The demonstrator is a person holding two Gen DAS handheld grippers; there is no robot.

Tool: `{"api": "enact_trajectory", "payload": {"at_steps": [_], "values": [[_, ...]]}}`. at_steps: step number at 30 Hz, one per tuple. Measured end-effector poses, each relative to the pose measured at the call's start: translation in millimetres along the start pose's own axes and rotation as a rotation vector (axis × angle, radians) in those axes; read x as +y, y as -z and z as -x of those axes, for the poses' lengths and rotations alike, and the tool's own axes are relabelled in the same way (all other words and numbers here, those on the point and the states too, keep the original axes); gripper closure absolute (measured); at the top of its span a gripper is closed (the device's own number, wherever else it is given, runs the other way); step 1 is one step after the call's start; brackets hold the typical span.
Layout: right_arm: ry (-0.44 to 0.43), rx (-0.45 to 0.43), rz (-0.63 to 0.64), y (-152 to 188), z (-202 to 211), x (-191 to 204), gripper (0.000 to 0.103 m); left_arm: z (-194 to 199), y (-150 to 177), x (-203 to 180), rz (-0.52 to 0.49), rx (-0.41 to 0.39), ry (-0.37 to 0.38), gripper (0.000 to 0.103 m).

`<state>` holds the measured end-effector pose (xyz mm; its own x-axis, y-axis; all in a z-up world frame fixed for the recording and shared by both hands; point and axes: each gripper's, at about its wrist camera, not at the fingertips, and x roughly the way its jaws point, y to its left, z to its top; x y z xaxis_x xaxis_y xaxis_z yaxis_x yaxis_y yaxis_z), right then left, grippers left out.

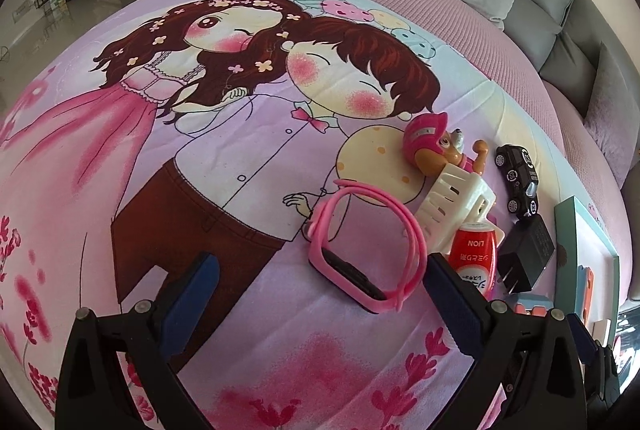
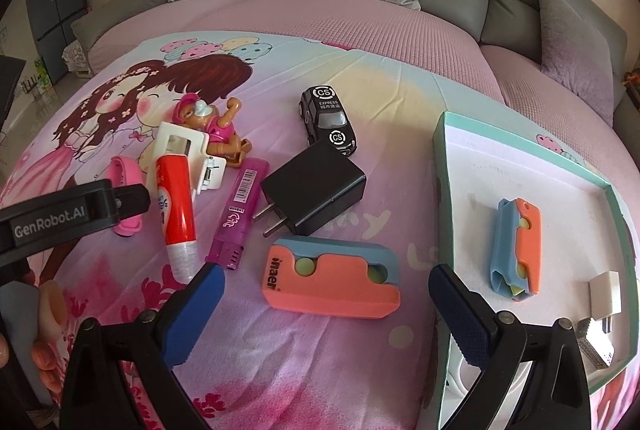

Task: Organize rigid objects
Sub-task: 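Move left gripper to the pink watch band while right moves to orange-and-blue inaer case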

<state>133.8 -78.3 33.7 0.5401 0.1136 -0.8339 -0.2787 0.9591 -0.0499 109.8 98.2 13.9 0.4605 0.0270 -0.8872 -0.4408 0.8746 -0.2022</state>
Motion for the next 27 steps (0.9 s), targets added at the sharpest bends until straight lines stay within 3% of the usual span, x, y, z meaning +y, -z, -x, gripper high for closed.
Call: {"api": "enact_trajectory", "payload": {"at_steps": [8, 11, 17, 22, 27], "values": [[-0.033, -0.004, -0.008, 0.4, -4.2, 2.9, 0.000, -1.9, 1.6, 0.7, -0.012, -0.010, -0.044, 0.002], [-0.099, 0.033, -0.050, 2.2, -10.3, 0.7, 0.000, -7.2, -1.2, -4.6, -0.027, -0.017, -0.070, 0.002], [-0.161, 0.028, -0.110, 2.4, -10.0, -5.0, 0.001, -14.6, -5.0, -9.9, -0.044, -0.028, -0.097, 0.002], [-0.132, 0.018, -0.116, 1.7, -9.9, -5.2, 0.007, -16.3, -6.3, -11.7, -0.057, -0.037, -0.108, 0.002], [-0.086, 0.018, -0.112, 1.5, -10.1, -4.9, 0.020, -15.5, -5.7, -14.0, -0.075, -0.040, -0.126, 0.003]]}}
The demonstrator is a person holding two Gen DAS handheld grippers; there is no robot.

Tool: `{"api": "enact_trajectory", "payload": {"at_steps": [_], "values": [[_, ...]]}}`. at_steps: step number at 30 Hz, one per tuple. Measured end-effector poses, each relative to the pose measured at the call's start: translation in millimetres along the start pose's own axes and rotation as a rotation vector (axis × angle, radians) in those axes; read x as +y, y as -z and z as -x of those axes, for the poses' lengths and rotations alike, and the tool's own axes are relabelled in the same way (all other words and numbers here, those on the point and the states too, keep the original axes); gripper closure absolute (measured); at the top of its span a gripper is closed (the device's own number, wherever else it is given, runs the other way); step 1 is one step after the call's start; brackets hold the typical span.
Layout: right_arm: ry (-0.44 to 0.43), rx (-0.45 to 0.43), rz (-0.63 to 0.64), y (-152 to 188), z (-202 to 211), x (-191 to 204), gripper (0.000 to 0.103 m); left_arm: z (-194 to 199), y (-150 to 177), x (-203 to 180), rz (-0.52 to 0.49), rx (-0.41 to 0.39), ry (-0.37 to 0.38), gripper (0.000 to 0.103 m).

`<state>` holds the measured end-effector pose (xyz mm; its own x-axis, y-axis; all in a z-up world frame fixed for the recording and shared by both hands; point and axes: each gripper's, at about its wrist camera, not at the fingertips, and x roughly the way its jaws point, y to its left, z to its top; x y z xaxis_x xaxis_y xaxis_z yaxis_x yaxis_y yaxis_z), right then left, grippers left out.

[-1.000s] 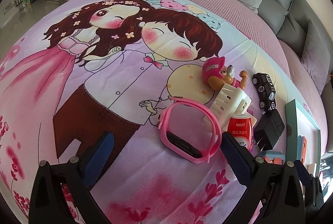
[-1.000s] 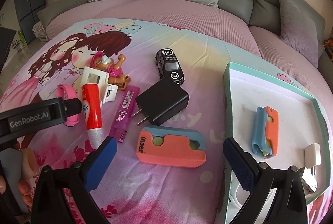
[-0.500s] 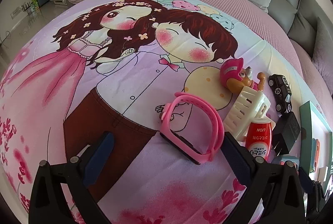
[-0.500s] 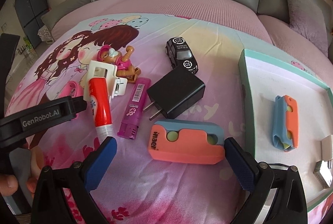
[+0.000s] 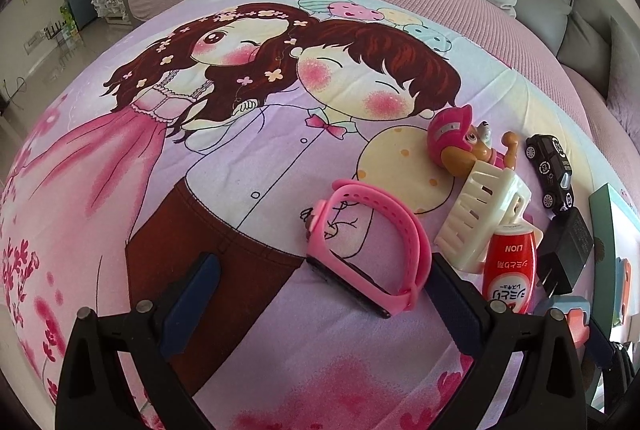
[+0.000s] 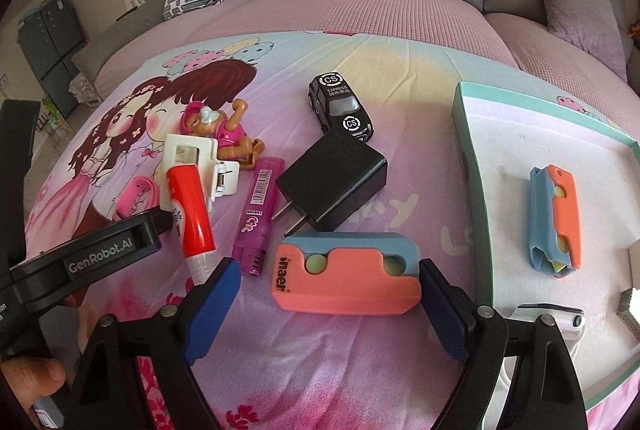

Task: Organize rigid objects
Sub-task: 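Move left gripper to the pink watch band while right moves to orange-and-blue inaer case, then close left gripper on the pink band while right grasps the inaer case, lift both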

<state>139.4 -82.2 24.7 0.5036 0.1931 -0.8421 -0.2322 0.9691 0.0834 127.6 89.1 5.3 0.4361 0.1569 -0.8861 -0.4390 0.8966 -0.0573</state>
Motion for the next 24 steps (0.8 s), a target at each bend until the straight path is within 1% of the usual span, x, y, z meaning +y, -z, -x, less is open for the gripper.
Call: {"api": "enact_trajectory", "payload": {"at_steps": [1, 2, 3, 4, 5, 6, 7, 8, 18, 21, 24], "values": [[0.011, 0.001, 0.003, 0.0, -0.3, -0.3, 0.023, 0.5, -0.2, -0.8, -0.005, -0.002, -0.002, 0.006], [0.021, 0.001, 0.002, -0.1, -0.5, -0.8, 0.030, 1.3, -0.5, -1.8, -0.011, -0.004, -0.003, 0.009], [0.019, 0.001, -0.003, -0.2, -0.1, -1.7, 0.031, 2.3, -0.5, -3.0, -0.017, -0.008, 0.002, 0.012], [0.014, 0.001, -0.007, -0.3, 0.5, -2.5, 0.031, 3.9, -0.8, -4.3, -0.023, -0.015, 0.005, 0.020], [0.011, 0.002, -0.009, -0.3, 0.9, -2.8, 0.031, 5.4, -1.3, -5.3, -0.027, -0.020, 0.012, 0.030], [0.011, 0.002, -0.007, -0.3, 0.8, -3.2, 0.031, 6.7, -1.9, -5.9, -0.028, -0.025, 0.021, 0.035], [0.011, 0.002, -0.007, -0.2, 1.0, -3.2, 0.031, 7.6, -2.1, -6.2, -0.029, -0.029, 0.028, 0.044], [0.010, 0.002, -0.009, -0.1, 1.4, -3.2, 0.031, 7.6, -2.2, -6.8, -0.030, -0.031, 0.031, 0.045], [-0.008, -0.002, -0.033, -0.9, 5.4, -9.2, 0.031, 10.5, -1.8, -2.6, -0.002, -0.038, 0.049, 0.046], [-0.016, -0.029, -0.046, -2.8, 12.1, -12.4, 0.031, 14.7, -2.6, -1.3, 0.014, -0.046, 0.067, 0.046], [-0.018, -0.063, -0.062, -5.0, 21.1, -17.1, 0.031, 21.9, -4.2, -0.2, 0.021, -0.066, 0.069, 0.046]]}}
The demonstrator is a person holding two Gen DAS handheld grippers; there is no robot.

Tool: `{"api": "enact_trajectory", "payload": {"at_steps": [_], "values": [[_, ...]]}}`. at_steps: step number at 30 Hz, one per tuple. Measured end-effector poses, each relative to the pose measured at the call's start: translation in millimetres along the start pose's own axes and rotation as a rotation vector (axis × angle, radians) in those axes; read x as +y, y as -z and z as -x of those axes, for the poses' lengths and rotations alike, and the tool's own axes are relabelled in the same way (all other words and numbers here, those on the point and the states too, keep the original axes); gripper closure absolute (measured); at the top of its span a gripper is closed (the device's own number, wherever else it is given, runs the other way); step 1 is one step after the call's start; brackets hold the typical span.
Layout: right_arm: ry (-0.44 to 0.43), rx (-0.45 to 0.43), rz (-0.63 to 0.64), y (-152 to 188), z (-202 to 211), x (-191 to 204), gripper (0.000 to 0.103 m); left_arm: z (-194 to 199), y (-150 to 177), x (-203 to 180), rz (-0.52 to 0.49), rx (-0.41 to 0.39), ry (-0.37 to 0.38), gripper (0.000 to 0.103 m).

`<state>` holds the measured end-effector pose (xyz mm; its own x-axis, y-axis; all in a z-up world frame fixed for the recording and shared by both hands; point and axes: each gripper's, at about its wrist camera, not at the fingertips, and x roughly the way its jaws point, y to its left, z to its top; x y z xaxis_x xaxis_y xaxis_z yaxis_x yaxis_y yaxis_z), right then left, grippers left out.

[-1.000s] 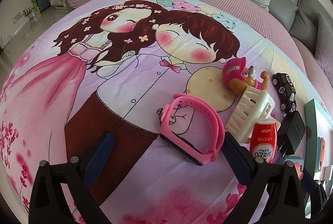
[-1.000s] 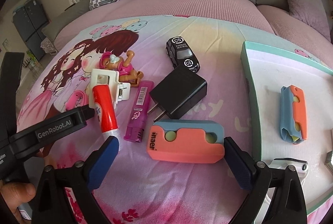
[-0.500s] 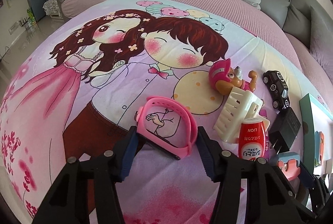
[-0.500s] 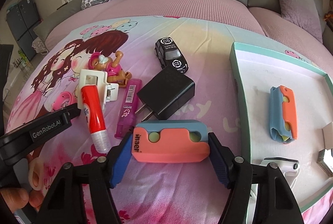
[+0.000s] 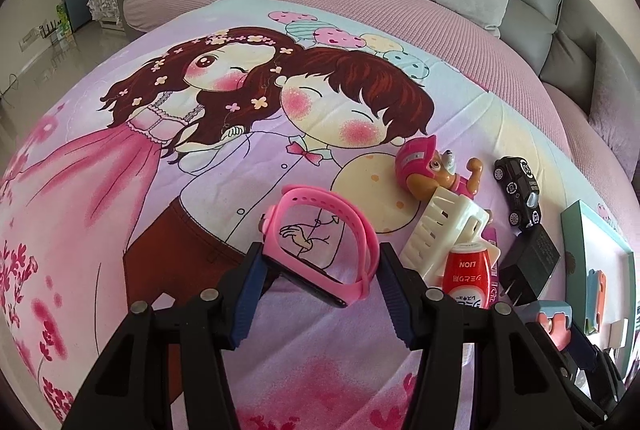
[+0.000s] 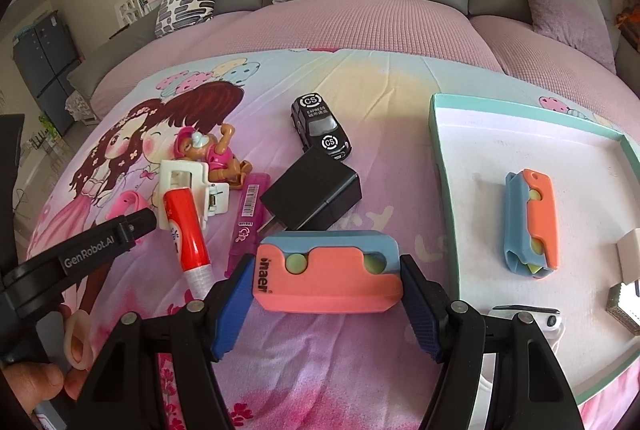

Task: Organize rigid objects
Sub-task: 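Close left gripper on the pink band while right grasps the inaer case, lift both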

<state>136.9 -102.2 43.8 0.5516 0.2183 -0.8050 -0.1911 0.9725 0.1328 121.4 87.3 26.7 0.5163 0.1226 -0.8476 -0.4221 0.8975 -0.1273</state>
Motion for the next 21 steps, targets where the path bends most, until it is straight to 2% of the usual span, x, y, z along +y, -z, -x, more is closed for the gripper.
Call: {"api": "enact_trajectory", "payload": {"at_steps": [8, 13, 21], "values": [[0.007, -0.120, -0.056, -11.0, 30.6, -15.4, 0.031, 34.1, -8.0, -5.6, 0.003, -0.077, 0.048, 0.046], [0.034, -0.156, -0.118, -15.8, 40.7, -39.7, 0.031, 54.6, -9.1, -28.4, -0.045, -0.120, 0.105, 0.046], [0.107, -0.188, -0.192, -17.3, 55.3, -85.0, 0.031, 61.9, -2.4, -74.1, -0.148, -0.110, 0.179, 0.046]]}}
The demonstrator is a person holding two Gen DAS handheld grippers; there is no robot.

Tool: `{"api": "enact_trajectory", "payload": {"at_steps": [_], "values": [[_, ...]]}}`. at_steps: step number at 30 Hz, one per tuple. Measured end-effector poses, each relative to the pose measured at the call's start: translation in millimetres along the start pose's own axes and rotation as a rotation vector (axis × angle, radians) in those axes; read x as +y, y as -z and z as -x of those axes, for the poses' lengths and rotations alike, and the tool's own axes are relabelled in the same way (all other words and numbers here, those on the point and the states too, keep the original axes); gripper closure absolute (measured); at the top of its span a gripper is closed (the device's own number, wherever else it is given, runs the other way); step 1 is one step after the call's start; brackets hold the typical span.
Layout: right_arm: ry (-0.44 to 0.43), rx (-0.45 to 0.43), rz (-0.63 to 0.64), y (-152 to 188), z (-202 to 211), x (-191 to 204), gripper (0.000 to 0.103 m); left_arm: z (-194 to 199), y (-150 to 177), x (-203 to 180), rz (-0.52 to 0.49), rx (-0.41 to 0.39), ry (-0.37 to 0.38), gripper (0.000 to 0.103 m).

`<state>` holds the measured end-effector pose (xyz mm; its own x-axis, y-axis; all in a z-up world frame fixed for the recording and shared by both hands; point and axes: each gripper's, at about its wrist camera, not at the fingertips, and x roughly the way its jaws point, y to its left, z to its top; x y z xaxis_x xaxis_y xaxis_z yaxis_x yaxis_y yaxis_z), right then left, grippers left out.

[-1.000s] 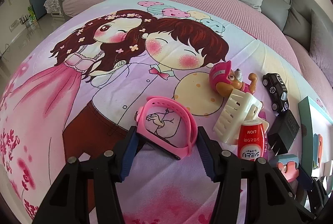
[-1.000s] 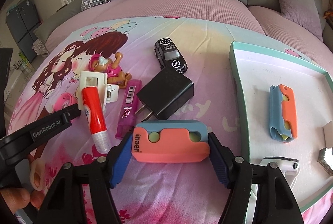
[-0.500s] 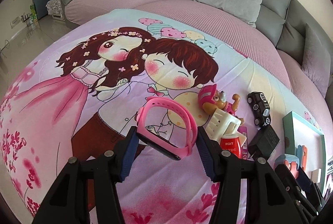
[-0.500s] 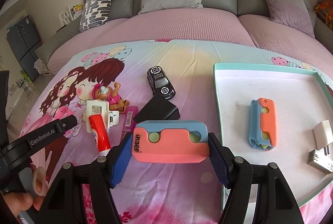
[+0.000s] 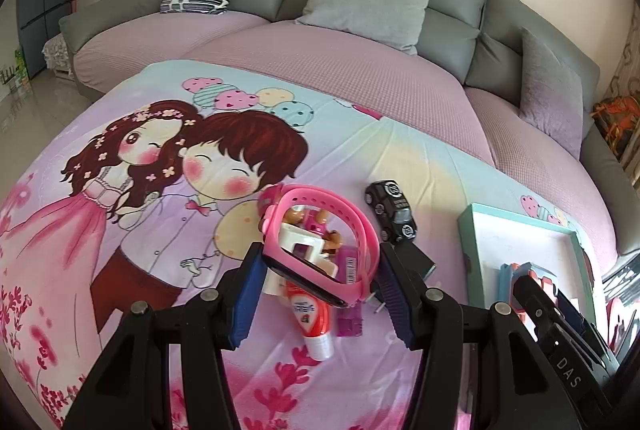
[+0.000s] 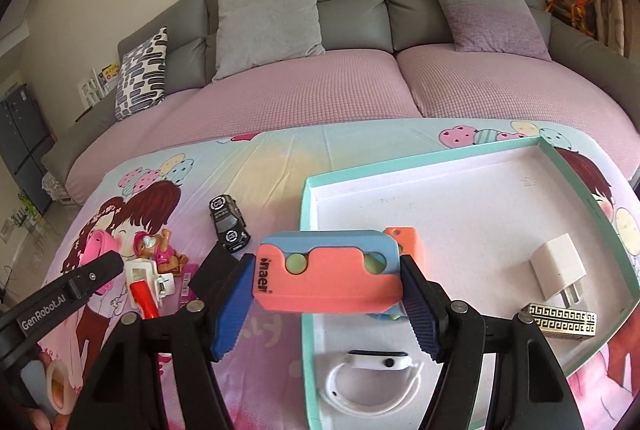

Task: Organize rigid objects
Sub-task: 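Close left gripper on the pink band while right grasps the inaer case, lift both, then carry the pink band with left gripper while right carries the case over the tray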

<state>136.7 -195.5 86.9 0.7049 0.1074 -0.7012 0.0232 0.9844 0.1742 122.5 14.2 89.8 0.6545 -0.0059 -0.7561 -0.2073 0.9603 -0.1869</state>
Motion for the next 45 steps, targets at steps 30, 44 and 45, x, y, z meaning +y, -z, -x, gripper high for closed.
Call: {"api": "enact_trajectory", "payload": {"at_steps": [30, 44, 45], "values": [[0.269, -0.076, -0.210, -9.0, 8.2, -134.4, 0.031, -65.2, -3.2, -182.0, -0.307, 0.084, 0.171, 0.046], [0.253, -0.055, -0.150, -8.8, -6.5, -116.0, 0.031, -96.1, 3.8, -186.5, -0.325, 0.137, 0.154, 0.045], [0.253, -0.051, -0.144, -8.6, -7.5, -114.7, 0.031, -96.6, 4.4, -185.7, -0.323, 0.139, 0.153, 0.045]]}}
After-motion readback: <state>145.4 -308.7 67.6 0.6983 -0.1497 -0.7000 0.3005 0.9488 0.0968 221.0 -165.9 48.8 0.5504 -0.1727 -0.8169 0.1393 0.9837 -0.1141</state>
